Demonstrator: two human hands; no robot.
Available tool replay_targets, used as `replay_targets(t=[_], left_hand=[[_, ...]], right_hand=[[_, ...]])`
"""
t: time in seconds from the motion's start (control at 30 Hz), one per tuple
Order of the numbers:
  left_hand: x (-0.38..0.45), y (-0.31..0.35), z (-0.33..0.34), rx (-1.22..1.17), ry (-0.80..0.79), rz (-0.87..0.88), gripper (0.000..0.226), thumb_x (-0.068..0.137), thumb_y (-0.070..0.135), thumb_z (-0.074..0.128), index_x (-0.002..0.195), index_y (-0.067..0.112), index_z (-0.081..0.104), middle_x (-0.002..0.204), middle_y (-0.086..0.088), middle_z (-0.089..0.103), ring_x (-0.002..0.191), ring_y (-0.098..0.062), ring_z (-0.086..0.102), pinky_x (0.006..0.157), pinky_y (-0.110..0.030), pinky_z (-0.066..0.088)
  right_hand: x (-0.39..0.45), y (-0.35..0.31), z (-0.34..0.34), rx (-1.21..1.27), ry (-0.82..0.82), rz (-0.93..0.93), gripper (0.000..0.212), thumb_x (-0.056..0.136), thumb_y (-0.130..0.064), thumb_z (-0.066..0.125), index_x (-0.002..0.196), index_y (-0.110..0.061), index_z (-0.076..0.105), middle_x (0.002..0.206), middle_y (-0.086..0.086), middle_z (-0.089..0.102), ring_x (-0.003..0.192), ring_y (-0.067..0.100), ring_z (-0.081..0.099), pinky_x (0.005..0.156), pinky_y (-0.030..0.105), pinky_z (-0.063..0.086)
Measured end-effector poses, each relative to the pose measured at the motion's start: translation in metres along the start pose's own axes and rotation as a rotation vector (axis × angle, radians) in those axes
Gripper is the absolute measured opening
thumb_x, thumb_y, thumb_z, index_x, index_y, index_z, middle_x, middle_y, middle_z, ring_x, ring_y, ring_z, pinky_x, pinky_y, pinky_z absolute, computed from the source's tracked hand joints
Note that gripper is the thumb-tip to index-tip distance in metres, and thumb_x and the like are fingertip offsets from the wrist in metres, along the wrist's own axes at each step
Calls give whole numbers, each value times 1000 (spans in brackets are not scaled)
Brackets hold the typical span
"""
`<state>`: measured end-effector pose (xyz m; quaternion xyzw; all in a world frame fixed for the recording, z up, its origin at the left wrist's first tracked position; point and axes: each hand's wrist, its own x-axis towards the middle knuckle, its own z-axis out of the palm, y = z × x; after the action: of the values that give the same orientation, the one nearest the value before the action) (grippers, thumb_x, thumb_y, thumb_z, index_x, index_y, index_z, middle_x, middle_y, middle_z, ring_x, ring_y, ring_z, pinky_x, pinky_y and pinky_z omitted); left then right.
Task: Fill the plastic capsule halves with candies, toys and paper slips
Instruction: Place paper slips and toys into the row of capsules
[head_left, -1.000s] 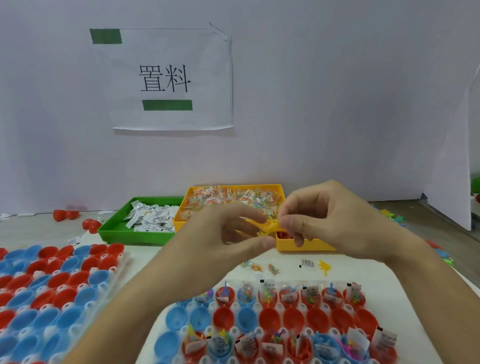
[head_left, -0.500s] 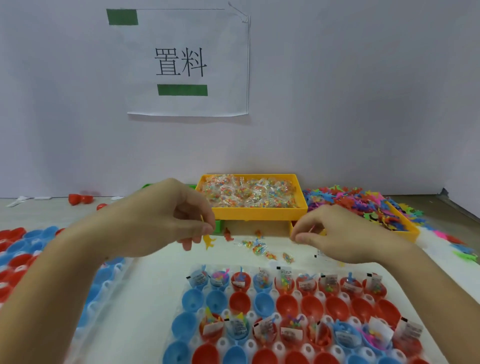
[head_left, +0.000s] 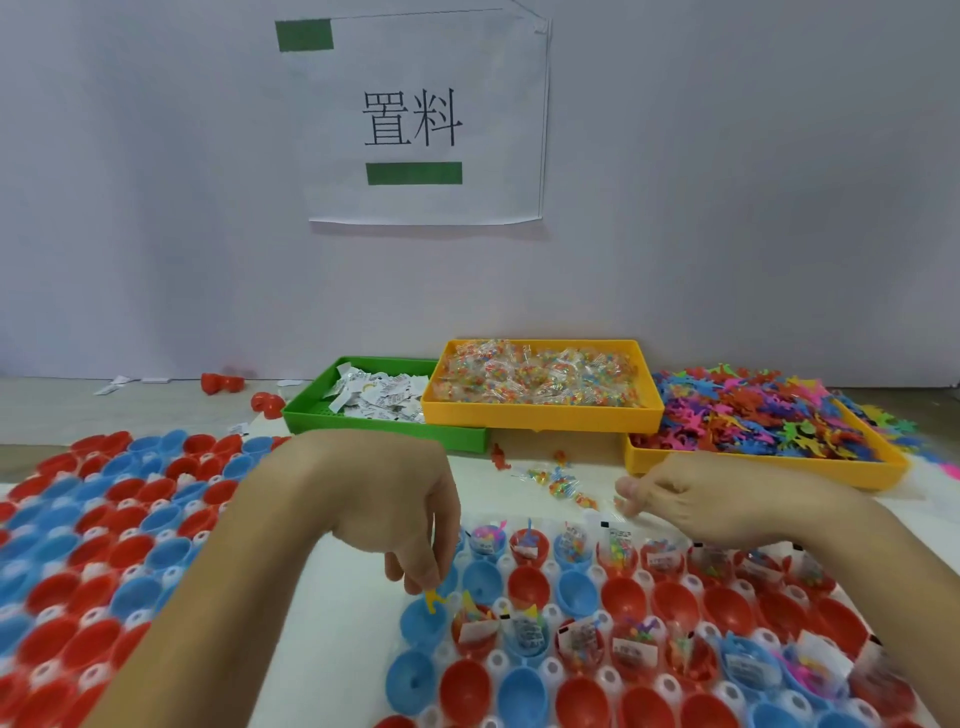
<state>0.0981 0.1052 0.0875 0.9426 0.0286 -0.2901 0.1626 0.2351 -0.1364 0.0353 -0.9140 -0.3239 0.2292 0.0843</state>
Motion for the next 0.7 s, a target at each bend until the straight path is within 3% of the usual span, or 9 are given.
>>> replay_targets(t=[0.07,0.2,0.27,0.37,0.43,0.5,0.57,0.63,0.7], left_hand=[[1,4,2,38,-15,-41,9,85,18,72,79,24,73,74,12,74,64,2,65,73,-22,49],[5,9,5,70,-56,-104,10,86,15,70,81,23,72,70,10,71,62,0,64,75,-23,51],[6,9,6,70,-64,-130,6,86,15,71,86,21,72,74,7,73,63,-1,65,75,-23,51],[5,9,5,51,-37,-167,22,82,25,79,97,16,67,76,2,75,63,-5,68,69,-22,50],[1,9,3,45,1,-189,35,76,36,83,99,18,64,71,5,72,58,-4,67,63,-22,48],[-3,8,1,95,90,-177,36,73,49,82,91,24,63,66,7,71,52,0,62,59,-21,46],[-5,11,-1,106,227,-87,33,75,57,75,83,27,63,65,10,70,49,2,60,56,-21,45],[-4,20,-2,1,373,85,29,79,58,70,85,30,64,69,13,72,56,3,64,57,-19,45],[1,34,-1,-182,488,281,27,80,55,70,94,33,65,78,15,72,67,2,67,59,-16,48]], right_hand=[[-1,0,0,-11,3,-18,81,83,-73,19,118,-21,72,128,-3,68,121,31,61,104,46,47],[-2,-2,0,-10,32,-36,78,81,-74,21,113,-26,73,119,9,71,114,39,62,100,49,49],[-2,-2,0,16,29,-32,72,88,-70,24,111,-24,74,117,0,73,117,38,61,101,48,49],[-2,0,-3,63,84,-29,53,102,-54,31,109,-26,76,123,-8,70,116,17,64,102,31,47],[-5,1,-8,60,174,-64,44,103,-48,39,103,-27,78,104,-22,70,100,-2,63,88,16,47],[-11,1,-16,94,282,-120,31,99,-45,53,90,-31,79,86,-20,72,81,-8,63,71,11,46],[-17,-2,-22,216,350,-214,19,91,-38,68,76,-33,78,81,-15,75,76,-3,66,70,19,50],[-25,-10,-27,342,380,-325,10,84,-28,78,75,-30,81,79,-13,77,77,4,71,74,27,55],[-33,-20,-29,417,387,-422,8,80,-22,81,75,-28,82,77,-8,77,75,6,72,71,22,54]])
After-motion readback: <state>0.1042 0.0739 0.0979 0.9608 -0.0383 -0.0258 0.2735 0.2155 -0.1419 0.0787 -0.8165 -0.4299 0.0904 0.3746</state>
